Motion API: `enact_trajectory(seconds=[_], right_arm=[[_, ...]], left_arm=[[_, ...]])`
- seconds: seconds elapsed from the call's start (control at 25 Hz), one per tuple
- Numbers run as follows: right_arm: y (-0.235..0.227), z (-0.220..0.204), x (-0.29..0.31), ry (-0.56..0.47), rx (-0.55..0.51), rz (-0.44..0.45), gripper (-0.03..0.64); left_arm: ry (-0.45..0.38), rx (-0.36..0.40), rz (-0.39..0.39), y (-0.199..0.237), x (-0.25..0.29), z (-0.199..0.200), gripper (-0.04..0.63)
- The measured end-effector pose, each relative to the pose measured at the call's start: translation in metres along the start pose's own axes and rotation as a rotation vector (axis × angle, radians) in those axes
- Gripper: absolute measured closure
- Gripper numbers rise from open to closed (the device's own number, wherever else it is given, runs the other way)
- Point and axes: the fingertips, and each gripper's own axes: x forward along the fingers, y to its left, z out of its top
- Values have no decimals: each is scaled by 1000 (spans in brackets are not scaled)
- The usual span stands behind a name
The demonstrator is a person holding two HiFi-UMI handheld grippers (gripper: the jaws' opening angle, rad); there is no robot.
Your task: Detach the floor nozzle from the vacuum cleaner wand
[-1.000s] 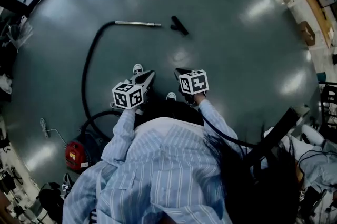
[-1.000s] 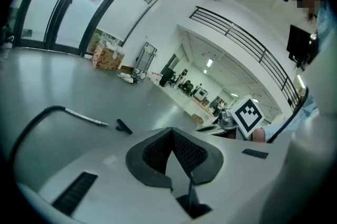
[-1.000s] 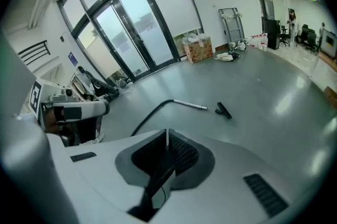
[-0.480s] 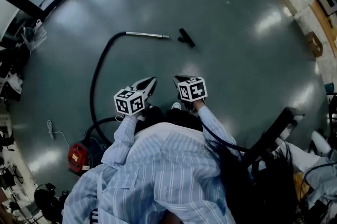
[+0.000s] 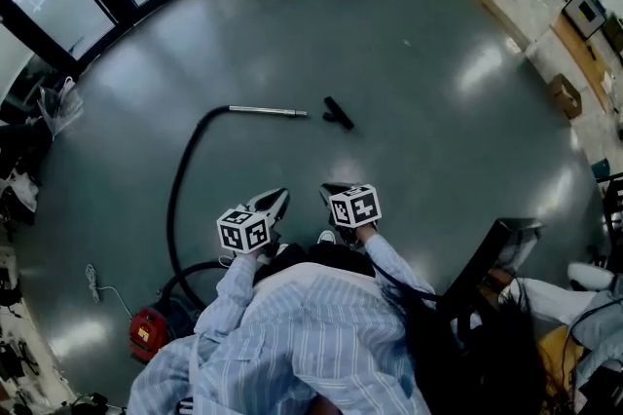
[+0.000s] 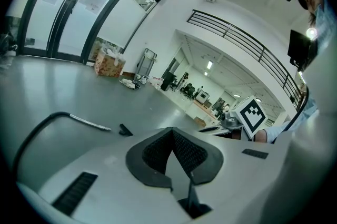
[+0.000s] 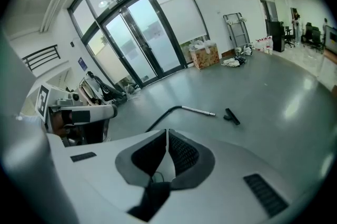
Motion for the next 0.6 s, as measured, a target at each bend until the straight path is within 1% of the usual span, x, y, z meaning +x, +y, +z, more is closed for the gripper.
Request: enact_trajectory(seconds=[0.12, 0.28, 0.44, 0.6], right_arm=[[6, -2, 1, -1, 14, -17, 597], [8, -1, -5, -9, 53, -24, 597], [9, -1, -6, 0, 51, -45, 597], [14, 1, -9, -1, 45, -51, 597]], left_arm=[[15, -4, -16, 6, -3, 1, 591], [43, 3, -49, 2, 2, 4, 591], [65, 6, -69, 3, 3, 4, 591], [63, 10, -78, 3, 2, 7, 591]])
